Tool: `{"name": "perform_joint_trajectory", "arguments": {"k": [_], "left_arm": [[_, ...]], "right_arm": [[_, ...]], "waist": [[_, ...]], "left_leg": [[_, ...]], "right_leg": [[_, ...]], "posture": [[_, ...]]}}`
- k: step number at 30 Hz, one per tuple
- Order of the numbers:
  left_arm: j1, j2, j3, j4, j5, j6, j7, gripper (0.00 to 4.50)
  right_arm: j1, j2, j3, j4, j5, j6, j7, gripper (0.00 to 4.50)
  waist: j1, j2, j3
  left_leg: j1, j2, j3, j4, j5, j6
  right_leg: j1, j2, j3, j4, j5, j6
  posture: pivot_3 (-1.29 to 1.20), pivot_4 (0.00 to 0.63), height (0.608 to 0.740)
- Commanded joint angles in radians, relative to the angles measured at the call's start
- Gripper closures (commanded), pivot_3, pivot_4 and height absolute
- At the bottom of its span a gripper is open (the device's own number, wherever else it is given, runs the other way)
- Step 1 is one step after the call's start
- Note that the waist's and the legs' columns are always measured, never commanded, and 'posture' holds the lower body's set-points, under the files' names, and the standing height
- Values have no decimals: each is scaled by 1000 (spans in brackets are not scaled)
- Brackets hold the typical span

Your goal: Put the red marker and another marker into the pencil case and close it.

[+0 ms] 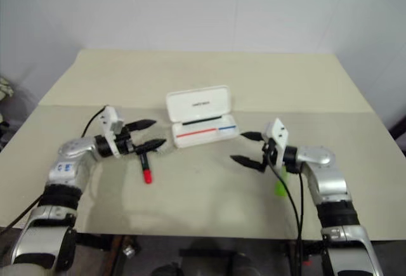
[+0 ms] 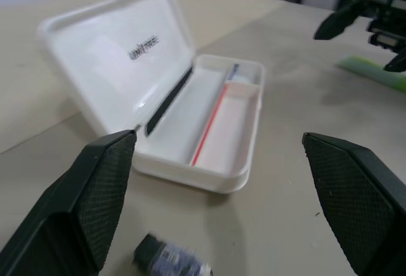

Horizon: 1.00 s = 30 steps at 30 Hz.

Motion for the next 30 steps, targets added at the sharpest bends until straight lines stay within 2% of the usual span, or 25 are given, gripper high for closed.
{"name": "perform_joint_trajectory", "arguments": {"k": [1, 6, 13, 22, 30], "left_arm": [[-84, -11, -37, 126, 59, -70, -81, 45], [-198, -42, -80, 311, 145, -135, -121, 45], [-304, -88, -137, 480, 285, -254, -78, 45], [-368, -140, -137, 540, 342, -298, -80, 45], [-372, -134, -124, 512, 334, -323, -114, 45]], "right_arm": [[25, -25, -45, -80, 30, 20, -29, 0], [69, -27, -54, -133, 33, 34, -71, 0], [105, -22, -58, -168, 36, 39, -108, 0], [128, -17, -60, -205, 42, 48, -144, 0], [161, -25, -71, -239, 56, 58, -169, 0]], "waist": [[3, 0, 0], [6, -1, 0], [18, -1, 1], [43, -2, 1], [42, -2, 1]], "left_leg": [[0, 0, 0, 0, 0, 0], [0, 0, 1, 0, 0, 0], [-1, 0, 1, 0, -1, 1], [-2, 0, 0, 2, -1, 2], [-3, 0, 0, 2, -1, 2]], "right_leg": [[0, 0, 0, 0, 0, 0], [0, 1, 0, -2, 0, 0], [0, 1, 0, -2, 1, 1], [0, 1, 0, -3, 1, 2], [0, 1, 0, -4, 1, 3]], "posture": [[0, 150, 740], [0, 150, 740], [0, 150, 740], [0, 150, 740], [0, 150, 740]]}}
